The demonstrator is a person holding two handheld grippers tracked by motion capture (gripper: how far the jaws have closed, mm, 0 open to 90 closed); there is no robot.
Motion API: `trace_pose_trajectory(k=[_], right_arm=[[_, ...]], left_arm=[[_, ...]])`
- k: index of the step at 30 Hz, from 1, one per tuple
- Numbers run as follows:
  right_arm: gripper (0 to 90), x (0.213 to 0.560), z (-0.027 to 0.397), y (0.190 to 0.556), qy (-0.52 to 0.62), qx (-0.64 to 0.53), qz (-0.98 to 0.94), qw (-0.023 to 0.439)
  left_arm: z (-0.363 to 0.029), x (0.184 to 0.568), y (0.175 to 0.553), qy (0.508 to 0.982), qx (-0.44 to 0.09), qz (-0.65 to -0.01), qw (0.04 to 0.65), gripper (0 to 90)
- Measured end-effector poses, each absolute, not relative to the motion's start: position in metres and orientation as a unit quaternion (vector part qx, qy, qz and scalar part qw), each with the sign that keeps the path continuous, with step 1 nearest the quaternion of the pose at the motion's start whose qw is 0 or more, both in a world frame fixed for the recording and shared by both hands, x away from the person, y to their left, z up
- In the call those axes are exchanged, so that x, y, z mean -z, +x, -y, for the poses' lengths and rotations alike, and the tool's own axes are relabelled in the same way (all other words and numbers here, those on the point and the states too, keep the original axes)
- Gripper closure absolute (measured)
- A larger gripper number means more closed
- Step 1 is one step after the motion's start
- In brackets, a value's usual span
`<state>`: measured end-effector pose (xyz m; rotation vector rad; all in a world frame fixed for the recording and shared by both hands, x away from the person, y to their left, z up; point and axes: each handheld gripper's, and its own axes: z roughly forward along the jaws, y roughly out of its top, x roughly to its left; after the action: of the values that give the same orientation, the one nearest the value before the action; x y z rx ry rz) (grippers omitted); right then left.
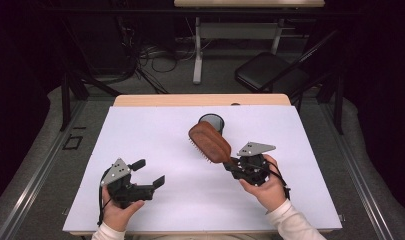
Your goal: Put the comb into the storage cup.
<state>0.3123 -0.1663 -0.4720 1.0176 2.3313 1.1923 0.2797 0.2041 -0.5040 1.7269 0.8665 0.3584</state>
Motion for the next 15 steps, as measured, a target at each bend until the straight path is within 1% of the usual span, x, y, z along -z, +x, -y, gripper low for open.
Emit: trace_pose_trajectory(k=[7,15], right_arm=[[72.3,0.472,0.165,0.309,0.352,-0.423,-0.817,0.171],[72.3,0.472,0.165,0.307,0.351,-0.425,-0.816,0.174]], left_arm=[[-0.203,0.498,0.286,0.726,-0.133,-0.376,0.56,0.7],[-0.194,0.486,0.291,0.73,-0.123,-0.379,0.556,0.3]])
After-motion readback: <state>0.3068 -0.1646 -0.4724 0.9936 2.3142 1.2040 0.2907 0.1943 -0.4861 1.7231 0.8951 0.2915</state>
